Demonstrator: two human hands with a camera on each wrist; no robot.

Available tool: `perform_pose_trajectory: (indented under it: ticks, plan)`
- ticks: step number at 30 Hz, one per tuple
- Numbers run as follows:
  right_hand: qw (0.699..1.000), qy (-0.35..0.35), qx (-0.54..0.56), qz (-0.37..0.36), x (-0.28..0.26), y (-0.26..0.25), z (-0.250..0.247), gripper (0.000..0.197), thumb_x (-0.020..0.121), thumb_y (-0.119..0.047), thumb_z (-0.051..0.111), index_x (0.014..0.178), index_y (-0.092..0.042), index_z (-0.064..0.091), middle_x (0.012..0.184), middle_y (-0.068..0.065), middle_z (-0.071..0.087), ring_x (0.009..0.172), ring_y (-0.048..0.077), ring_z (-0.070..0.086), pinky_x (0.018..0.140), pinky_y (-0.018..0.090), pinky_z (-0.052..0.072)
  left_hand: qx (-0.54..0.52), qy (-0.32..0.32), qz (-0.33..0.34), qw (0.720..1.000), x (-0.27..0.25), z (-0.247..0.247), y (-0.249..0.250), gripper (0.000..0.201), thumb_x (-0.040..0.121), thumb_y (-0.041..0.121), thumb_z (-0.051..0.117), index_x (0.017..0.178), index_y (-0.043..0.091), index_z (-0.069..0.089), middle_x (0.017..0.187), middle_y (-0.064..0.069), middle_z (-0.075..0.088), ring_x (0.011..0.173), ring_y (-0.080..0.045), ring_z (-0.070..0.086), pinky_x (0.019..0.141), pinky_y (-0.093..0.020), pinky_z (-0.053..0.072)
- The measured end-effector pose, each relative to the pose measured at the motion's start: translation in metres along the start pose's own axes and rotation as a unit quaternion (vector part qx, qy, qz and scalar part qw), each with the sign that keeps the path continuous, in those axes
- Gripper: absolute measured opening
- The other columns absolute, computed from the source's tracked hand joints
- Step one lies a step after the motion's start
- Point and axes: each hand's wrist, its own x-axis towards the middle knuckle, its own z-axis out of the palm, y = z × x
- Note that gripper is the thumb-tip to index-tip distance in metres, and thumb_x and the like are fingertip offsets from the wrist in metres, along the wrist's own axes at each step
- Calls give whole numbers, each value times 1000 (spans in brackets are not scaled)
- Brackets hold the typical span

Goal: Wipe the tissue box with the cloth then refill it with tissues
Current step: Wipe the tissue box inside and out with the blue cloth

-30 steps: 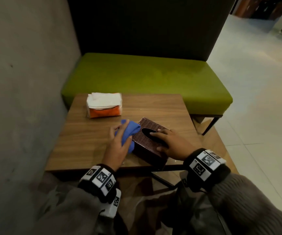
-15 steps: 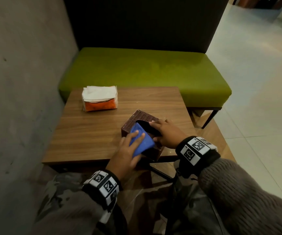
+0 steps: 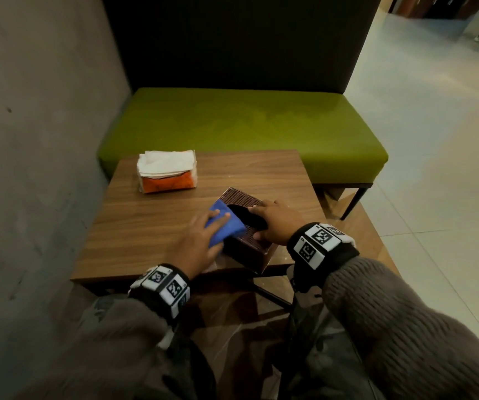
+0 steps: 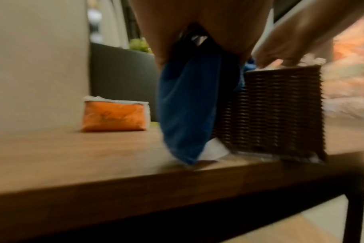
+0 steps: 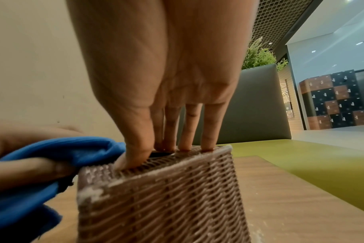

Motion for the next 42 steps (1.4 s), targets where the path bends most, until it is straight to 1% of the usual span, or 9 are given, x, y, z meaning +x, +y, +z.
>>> perform_pose_trajectory:
  ticks: [3,9,14,18,21,26,33,37,42]
  plan:
    - [1000,3,3,3,-1,-2,-1,70,90,-29,66,151,-21,33,151,4,35,136,29,32,108,38,34,-23,19,-100,995,-2,0,9,64,83,13,64,141,25,38,143,-6,34,130,-24,32,108,-41,34]
    - [1000,17,7,-3,-1,-3,0,59,94,-22,58,149,-19,37,148,6,39,131,30,36,104,38,36,15,-59,128,990,-25,16,22,77,76,22,65,144,27,28,138,-1,31,107,-19,44,88,-35,46]
    - [1000,7,7,9,0,-4,-1,66,91,-29,65,150,-21,36,150,4,37,134,28,32,107,41,35,-17,17,-95,995,1,-2,-10,68,83,14,64,143,24,35,146,-5,31,133,-25,31,108,-46,33]
    - [1000,26,-3,3,1,-6,4,59,92,-22,58,148,-19,40,146,8,40,127,31,38,104,40,38,-50,-60,6,997,-33,20,45,74,85,21,59,145,33,18,150,-2,23,128,-14,28,106,-27,25]
    - [999,33,-29,7,-2,-7,4,62,93,-22,57,150,-19,35,148,6,38,131,30,36,104,41,40,-52,-75,70,993,-42,26,52,67,83,32,48,145,31,23,146,-1,29,119,-15,35,99,-27,34]
    - [997,46,-66,8,-6,-7,7,57,95,-39,54,146,-18,41,143,6,43,131,27,39,103,41,40,-5,-61,23,998,-21,0,11,73,82,26,63,143,38,25,145,4,32,120,-17,37,97,-34,41]
    - [987,12,-148,-59,-4,-4,-1,68,91,-46,59,151,-35,29,151,7,32,143,28,21,113,44,23,41,-60,6,997,4,-28,-20,61,76,47,39,135,33,47,135,0,48,110,-25,46,93,-47,42]
    - [993,-19,-100,-60,5,1,4,74,93,-42,60,154,-35,19,165,1,3,151,22,5,120,45,15,-21,-22,-8,1000,-12,-26,-9,53,81,34,56,133,27,50,134,-2,48,115,-17,41,101,-34,36]
    - [997,-25,-63,-40,10,7,3,88,90,-45,63,157,-22,10,164,-2,12,148,20,22,118,44,26,-55,-1,24,998,-58,-16,4,57,77,37,53,133,27,50,131,4,48,118,-8,41,100,-16,31]
